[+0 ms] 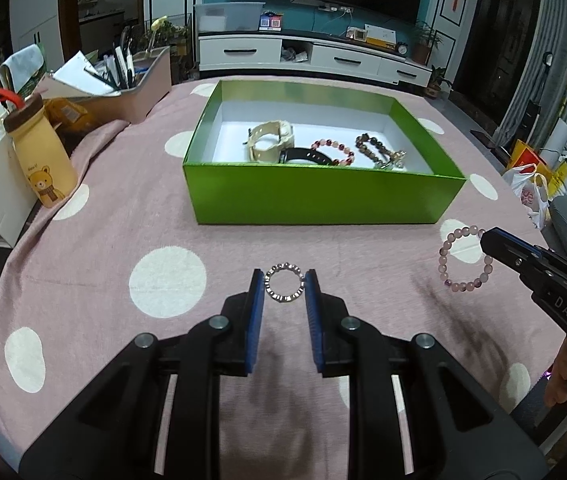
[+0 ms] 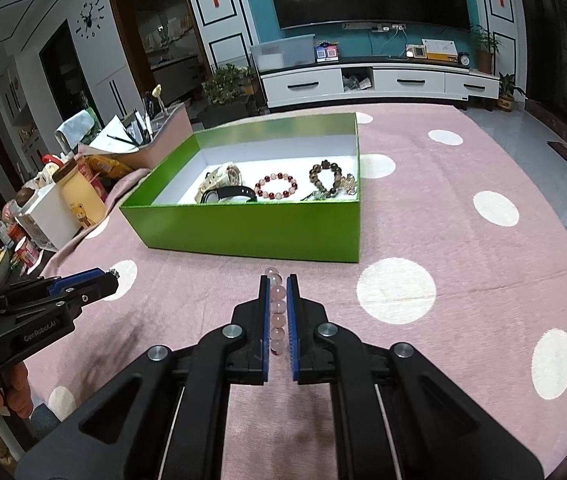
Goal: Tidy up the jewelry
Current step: 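Carry the silver ring and pink bead bracelet over the green box with both tools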
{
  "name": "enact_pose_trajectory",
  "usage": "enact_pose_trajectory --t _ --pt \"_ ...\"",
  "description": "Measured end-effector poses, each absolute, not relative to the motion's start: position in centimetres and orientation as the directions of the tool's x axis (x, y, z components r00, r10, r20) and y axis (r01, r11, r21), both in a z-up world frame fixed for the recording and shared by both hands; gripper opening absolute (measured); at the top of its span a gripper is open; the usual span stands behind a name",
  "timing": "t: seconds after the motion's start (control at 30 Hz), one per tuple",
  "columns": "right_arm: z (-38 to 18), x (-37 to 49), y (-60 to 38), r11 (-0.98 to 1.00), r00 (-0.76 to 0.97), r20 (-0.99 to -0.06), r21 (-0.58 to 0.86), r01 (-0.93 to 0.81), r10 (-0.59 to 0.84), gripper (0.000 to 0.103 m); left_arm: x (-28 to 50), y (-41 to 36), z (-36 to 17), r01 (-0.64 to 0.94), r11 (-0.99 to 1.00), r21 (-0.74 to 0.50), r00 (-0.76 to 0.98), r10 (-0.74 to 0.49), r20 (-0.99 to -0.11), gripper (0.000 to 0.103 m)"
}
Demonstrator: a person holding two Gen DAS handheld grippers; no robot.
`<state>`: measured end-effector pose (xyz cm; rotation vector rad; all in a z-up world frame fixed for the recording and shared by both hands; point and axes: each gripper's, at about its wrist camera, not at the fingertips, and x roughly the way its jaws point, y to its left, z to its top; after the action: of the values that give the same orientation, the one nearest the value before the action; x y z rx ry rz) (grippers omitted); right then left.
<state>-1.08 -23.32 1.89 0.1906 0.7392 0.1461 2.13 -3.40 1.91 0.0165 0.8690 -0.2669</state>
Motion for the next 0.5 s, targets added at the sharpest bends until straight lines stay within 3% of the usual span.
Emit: enact_pose_trajectory --t 0.5 --pt "3.9 -1.9 -25.1 0.964 0.775 -0.596 0.258 -0.064 0.211 0.007 1.7 -4.3 4.5 0.253 0.963 -0.093 0.648 -0.240 -0.723 0.020"
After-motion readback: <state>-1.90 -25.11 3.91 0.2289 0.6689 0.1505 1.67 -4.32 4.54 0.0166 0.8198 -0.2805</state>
